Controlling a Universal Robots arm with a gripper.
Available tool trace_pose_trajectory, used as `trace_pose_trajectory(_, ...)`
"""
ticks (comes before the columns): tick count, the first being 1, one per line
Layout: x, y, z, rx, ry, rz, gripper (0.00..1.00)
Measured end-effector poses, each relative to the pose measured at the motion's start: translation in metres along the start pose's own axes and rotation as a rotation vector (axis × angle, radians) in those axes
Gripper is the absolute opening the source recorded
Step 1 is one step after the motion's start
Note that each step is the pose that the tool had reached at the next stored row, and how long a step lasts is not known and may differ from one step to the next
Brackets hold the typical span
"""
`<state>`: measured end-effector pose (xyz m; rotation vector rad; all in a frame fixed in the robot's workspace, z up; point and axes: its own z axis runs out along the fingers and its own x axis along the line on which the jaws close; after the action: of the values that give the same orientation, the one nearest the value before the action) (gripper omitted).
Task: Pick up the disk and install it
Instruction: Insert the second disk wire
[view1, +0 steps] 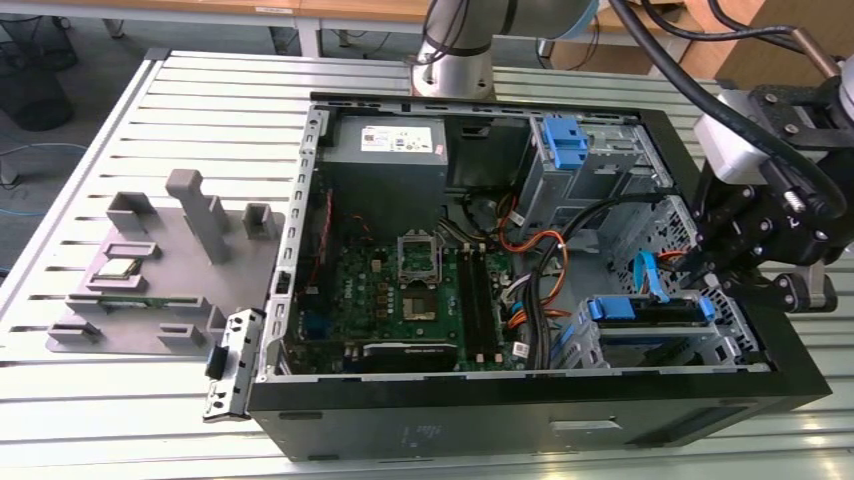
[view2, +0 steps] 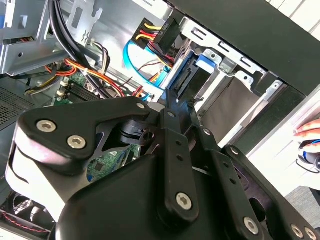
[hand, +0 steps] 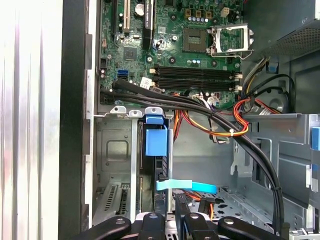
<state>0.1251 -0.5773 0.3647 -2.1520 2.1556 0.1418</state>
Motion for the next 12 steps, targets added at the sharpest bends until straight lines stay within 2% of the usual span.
trace_pose_trajectory(12,0.0,-0.0028,0.0,0.0,0.0,0.0,0.23)
